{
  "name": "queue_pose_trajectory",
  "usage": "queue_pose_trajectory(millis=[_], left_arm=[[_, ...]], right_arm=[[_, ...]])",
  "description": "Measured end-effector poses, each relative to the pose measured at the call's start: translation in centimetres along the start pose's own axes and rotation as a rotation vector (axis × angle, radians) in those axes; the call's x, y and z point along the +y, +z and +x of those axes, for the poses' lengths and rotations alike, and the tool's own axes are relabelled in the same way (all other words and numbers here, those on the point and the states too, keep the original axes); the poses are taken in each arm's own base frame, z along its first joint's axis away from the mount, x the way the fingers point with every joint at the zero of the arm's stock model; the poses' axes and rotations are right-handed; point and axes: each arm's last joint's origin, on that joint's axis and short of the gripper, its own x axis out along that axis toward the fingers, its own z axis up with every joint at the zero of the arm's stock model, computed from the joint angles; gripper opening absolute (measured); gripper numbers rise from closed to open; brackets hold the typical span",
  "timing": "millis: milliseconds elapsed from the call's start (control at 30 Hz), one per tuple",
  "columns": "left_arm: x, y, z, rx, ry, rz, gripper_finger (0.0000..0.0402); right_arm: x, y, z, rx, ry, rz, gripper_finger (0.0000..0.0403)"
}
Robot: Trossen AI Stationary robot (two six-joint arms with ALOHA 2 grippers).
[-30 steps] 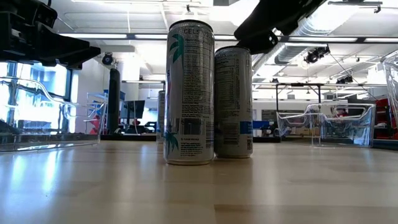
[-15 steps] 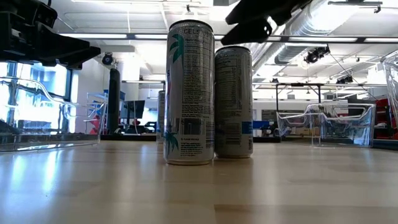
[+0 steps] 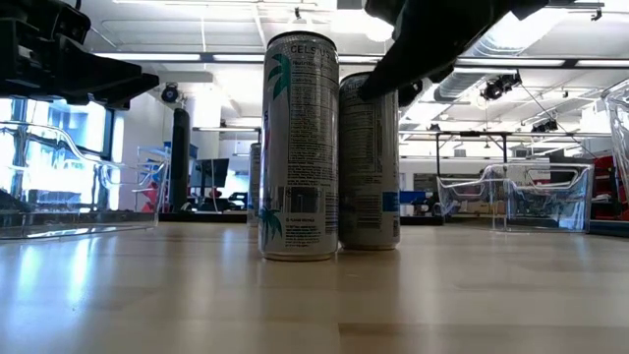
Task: Sort soda cans
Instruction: Put the white-blue soda can into the top transparent bin
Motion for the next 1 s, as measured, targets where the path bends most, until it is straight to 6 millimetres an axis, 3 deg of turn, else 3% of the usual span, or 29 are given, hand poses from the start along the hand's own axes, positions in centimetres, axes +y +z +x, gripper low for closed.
queue_pose_trajectory(millis=[167, 367, 567, 733, 1000], left_arm=[[0.0, 0.0, 0.0, 0.000, 0.000, 0.000, 0.0179], [0.0, 0.0, 0.0, 0.000, 0.000, 0.000, 0.0179], [0.0, 0.0, 0.0, 0.000, 0.000, 0.000, 0.0179], [0.0, 0.0, 0.0, 0.000, 0.000, 0.000, 0.0179], [0.0, 0.0, 0.0, 0.000, 0.000, 0.000, 0.0179]], right_arm=[[0.0, 0.0, 0.0, -0.003, -0.006, 0.017, 0.0315], [-0.1, 0.0, -0.4, 0.006, -0.051, 0.072, 0.0238], [-0.5, -0.6, -2.8, 0.042, -0.267, 0.197, 0.0238], [-1.2, -2.3, -5.3, 0.095, -0.533, 0.436, 0.0238], [-1.0, -3.1, -4.9, 0.127, -0.586, 0.490, 0.0247]])
